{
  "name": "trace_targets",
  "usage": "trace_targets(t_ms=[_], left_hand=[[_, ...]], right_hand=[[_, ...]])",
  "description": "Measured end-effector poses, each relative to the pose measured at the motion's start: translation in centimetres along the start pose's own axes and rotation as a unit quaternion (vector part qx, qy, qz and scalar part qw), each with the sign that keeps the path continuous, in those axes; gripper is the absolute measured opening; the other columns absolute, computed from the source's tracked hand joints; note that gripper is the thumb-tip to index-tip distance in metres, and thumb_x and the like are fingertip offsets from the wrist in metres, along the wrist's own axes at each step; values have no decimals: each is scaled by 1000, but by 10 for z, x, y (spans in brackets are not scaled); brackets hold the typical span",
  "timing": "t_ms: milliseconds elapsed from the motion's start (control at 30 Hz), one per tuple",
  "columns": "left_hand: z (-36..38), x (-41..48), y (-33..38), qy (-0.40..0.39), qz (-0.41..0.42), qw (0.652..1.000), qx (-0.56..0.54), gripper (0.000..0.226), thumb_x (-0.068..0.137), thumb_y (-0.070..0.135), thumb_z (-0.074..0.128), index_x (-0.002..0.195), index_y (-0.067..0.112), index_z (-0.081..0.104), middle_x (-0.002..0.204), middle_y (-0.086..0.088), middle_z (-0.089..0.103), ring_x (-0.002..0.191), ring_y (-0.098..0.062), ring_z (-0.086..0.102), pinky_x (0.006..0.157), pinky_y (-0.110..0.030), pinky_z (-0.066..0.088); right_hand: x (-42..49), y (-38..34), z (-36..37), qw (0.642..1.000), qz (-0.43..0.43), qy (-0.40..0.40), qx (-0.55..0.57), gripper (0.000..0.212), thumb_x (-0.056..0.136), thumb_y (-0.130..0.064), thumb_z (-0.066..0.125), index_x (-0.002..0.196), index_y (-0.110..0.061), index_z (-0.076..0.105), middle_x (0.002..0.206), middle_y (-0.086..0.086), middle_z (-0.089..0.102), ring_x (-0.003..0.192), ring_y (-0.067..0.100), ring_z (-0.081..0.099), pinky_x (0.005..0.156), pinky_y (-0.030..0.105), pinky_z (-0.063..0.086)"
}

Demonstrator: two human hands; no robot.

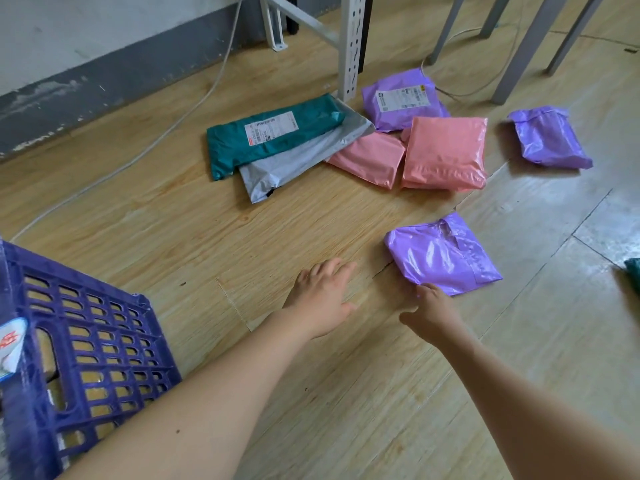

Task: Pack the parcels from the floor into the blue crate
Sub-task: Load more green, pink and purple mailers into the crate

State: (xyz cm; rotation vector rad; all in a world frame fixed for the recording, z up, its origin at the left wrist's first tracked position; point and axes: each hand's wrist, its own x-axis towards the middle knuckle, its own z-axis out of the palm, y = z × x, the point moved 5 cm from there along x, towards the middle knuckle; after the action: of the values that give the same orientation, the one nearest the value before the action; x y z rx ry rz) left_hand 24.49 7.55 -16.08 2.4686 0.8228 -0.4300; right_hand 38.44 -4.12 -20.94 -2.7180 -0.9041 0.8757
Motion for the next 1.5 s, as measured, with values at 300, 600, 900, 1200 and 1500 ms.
trace_targets(t_ms=[300, 600, 900, 1200, 1500], left_hand=[[-47, -45, 12, 37, -7, 999, 4, 68, 94, 34, 48, 149, 25, 10, 157, 1, 9, 143, -19, 12, 116, -40, 11], [-119, -121, 15, 128, -20, 991, 20, 73, 89, 33, 54, 149, 23, 12, 155, 1, 14, 142, -18, 16, 115, -36, 15], [-174, -208, 6, 198, -48, 979, 17, 80, 88, 36, 57, 149, 22, 7, 156, 1, 9, 143, -20, 15, 113, -36, 19], [-209, -299, -44, 330, -100, 938, -1, 91, 84, 33, 65, 150, 17, 4, 157, -4, 12, 144, -22, 16, 115, -37, 21], [-219, -338, -101, 376, -172, 902, -123, 14, 91, 23, 45, 81, 23, 54, 71, 6, 56, 63, -12, 51, 57, -27, 40]], right_hand=[[-45, -38, -67, 975, 4, 171, 140, 18, 78, -3, 56, 88, -6, 71, 88, 15, 68, 86, 34, 58, 64, 30, 36], [-107, -106, -138, 955, -79, 221, 180, 28, 73, -3, 55, 88, -18, 72, 95, 5, 71, 91, 26, 62, 68, 22, 36], [-197, -182, -182, 935, -196, 247, 160, 26, 78, -4, 56, 91, -17, 74, 93, 1, 72, 85, 21, 62, 64, 22, 36], [-274, -278, -188, 899, -280, 272, 198, 28, 76, -3, 49, 80, -21, 70, 81, -2, 67, 75, 19, 58, 61, 24, 38], [-336, -360, -135, 848, -416, 260, 197, 26, 74, 0, 51, 85, -17, 66, 86, -5, 66, 86, 17, 54, 65, 28, 38]])
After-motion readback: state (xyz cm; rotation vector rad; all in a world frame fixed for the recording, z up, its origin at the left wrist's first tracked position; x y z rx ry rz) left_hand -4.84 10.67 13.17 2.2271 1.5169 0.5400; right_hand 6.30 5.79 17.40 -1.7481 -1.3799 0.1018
